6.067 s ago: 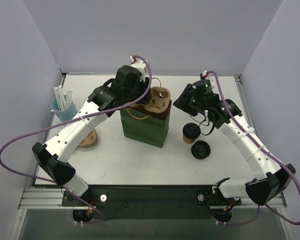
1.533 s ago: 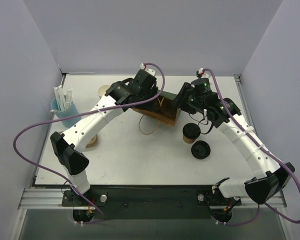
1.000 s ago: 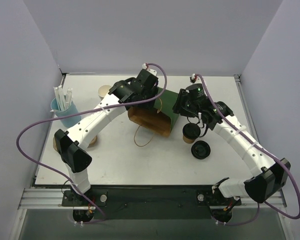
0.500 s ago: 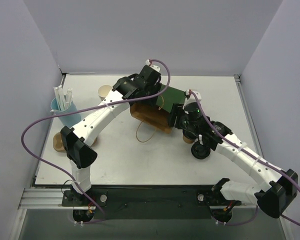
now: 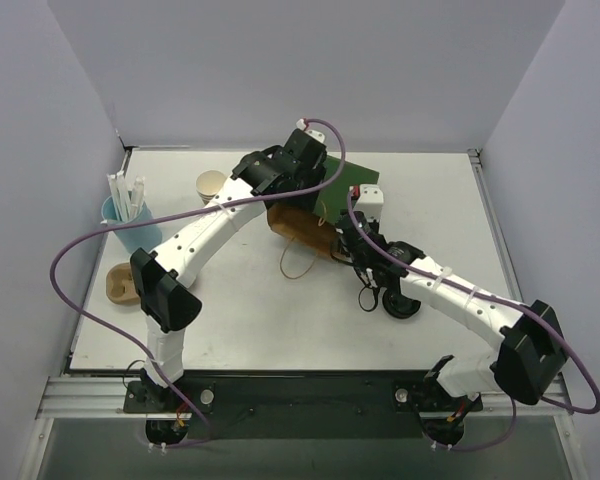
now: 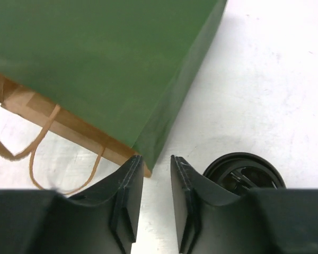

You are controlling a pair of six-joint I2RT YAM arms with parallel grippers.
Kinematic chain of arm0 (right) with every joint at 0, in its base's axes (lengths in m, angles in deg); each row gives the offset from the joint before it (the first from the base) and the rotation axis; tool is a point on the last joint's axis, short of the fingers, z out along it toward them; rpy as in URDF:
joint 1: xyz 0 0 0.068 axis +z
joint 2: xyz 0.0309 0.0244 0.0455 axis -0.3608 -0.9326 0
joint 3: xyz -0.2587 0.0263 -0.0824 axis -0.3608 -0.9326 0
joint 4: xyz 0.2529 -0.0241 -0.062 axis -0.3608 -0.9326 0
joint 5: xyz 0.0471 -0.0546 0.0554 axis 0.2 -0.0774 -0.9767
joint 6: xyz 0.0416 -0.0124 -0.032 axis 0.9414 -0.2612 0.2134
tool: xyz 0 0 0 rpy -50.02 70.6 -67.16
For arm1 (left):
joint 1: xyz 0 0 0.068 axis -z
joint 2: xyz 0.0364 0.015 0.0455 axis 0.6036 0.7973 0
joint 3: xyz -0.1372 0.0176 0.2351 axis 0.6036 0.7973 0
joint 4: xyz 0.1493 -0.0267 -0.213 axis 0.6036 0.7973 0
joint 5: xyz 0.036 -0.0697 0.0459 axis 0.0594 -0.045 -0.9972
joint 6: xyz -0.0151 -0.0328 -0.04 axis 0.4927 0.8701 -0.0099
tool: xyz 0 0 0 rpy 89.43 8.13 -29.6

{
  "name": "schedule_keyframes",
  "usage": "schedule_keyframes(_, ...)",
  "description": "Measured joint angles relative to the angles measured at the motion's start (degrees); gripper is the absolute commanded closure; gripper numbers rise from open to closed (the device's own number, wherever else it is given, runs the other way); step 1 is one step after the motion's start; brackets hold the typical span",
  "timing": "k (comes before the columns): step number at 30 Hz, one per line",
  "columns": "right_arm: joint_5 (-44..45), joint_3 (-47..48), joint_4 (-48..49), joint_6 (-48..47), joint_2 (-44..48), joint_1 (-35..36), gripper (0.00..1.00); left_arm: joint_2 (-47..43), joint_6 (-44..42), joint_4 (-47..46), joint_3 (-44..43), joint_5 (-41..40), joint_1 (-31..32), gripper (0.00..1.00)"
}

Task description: Pack the takeout coffee

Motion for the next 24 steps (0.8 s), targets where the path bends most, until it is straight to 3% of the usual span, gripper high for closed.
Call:
schedule_keyframes(2,2.4,0.1,0.7,-0.6,-1.4,-0.1,1.00,0.3,-0.1,0.0,-0.2,0.1,0.0,0.27)
schedule_keyframes(10,3.0,4.0,2.8,-2.3,-4.8,-1.5,1.00,0.5,-0.1,0.1,-0.9,-0.1,-0.6,0.28)
schedule_keyframes(11,2.1,4.3,3.0,-2.4,-4.7,-1.8,0.97,0.5,-0.1,0.2,-1.0,-0.2,-0.7,0.28)
schedule_keyframes(15,-9.9,4.3,4.0,-5.8,-4.3,-4.3,0.61,0.2,0.7,-0.2,-0.3,-0.7,-1.7,0.30)
schedule_keyframes(19,-21.0,3.9,5.3,-14.3,-4.4,-5.4,0.52,-1.6,3.5,0.0,3.4,1.0,-5.6,0.30)
schedule_keyframes(24,-33.9,1.3,11.4,-24.2,-5.1,-4.9,0.49,-5.5,8.1,-1.8,10.7,9.6,-16.1,0.30)
